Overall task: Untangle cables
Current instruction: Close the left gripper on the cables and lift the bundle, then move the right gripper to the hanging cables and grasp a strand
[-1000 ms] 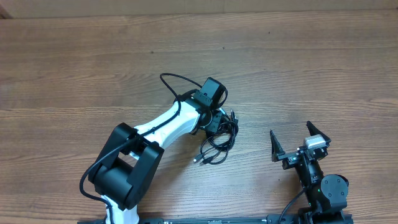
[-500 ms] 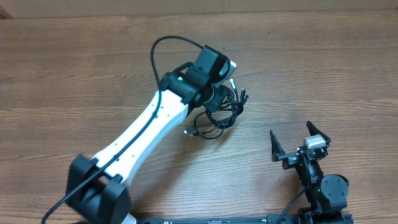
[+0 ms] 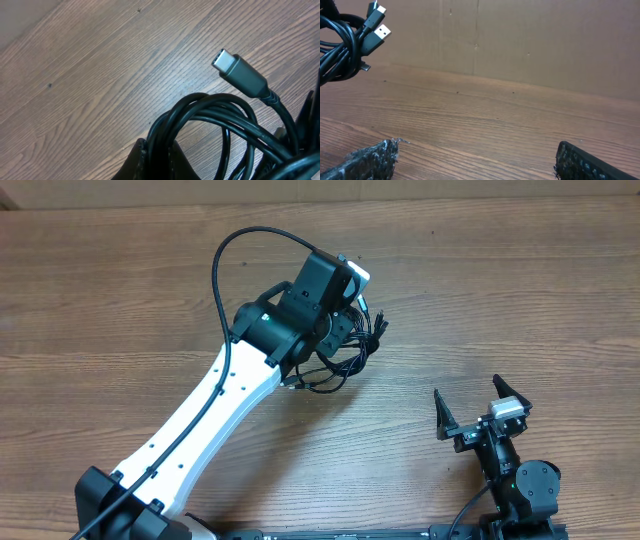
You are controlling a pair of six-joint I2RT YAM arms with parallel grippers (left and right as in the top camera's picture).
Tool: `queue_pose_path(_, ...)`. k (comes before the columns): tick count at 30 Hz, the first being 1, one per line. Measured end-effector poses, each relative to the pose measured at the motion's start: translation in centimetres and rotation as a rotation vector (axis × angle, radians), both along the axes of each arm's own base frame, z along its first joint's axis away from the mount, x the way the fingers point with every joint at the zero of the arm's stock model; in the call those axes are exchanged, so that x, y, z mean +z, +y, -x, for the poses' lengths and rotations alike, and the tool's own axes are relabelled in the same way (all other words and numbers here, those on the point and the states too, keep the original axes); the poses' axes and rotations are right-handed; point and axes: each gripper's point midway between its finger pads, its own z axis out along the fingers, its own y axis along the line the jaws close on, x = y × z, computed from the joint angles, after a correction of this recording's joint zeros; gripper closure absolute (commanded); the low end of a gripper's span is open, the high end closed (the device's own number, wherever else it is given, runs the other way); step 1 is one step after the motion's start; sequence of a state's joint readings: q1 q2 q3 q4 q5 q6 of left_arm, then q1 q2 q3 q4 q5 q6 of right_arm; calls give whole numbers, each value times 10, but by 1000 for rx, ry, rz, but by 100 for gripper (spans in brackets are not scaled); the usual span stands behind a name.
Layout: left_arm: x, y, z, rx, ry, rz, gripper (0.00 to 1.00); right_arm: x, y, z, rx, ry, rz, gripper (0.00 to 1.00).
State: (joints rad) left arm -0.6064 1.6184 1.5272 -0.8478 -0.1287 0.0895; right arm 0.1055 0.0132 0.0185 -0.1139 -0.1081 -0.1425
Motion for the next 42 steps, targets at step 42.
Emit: queue_pose_path(42,13,-47,14,314,288,538,96,109,63,-12,269,558,-424,0)
